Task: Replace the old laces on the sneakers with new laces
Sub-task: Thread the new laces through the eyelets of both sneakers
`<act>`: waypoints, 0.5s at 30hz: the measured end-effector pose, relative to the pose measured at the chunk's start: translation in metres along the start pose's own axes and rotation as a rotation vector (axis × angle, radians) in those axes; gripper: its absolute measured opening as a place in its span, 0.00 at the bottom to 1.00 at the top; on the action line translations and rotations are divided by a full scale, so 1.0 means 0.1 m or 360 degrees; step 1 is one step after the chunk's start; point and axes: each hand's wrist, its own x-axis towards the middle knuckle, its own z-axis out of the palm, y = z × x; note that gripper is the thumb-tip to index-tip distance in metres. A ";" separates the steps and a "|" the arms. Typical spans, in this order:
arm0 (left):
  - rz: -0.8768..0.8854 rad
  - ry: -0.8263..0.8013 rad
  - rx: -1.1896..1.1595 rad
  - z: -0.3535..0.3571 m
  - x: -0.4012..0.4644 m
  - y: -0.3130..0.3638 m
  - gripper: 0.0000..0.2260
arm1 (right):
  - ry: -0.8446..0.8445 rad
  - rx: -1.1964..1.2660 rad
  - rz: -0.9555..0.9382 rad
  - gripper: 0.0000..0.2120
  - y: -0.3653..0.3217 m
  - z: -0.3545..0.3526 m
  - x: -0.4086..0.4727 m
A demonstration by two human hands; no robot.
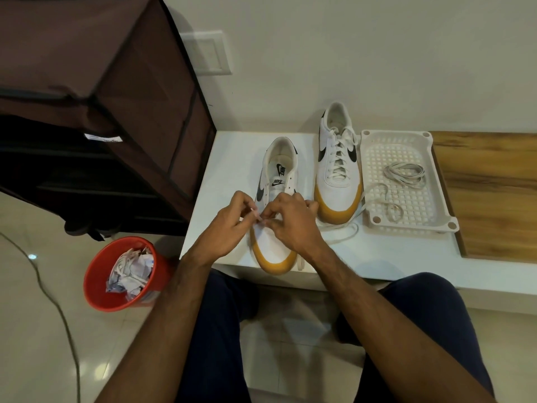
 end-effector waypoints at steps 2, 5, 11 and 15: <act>-0.0024 -0.0109 -0.0045 0.02 -0.02 -0.02 0.09 | -0.0029 0.0000 -0.0028 0.02 0.00 -0.03 0.02; 0.0008 -0.0069 -0.0012 0.06 0.01 -0.03 0.10 | -0.0061 0.0184 -0.0087 0.03 -0.08 -0.19 0.08; -0.0002 0.0024 0.0042 0.10 0.10 -0.04 0.05 | 0.0020 0.1622 -0.0416 0.06 -0.64 -0.92 0.15; -0.0034 0.0042 0.0119 0.09 0.09 -0.02 0.03 | 0.0253 0.2324 -0.0221 0.04 -0.61 -1.01 0.20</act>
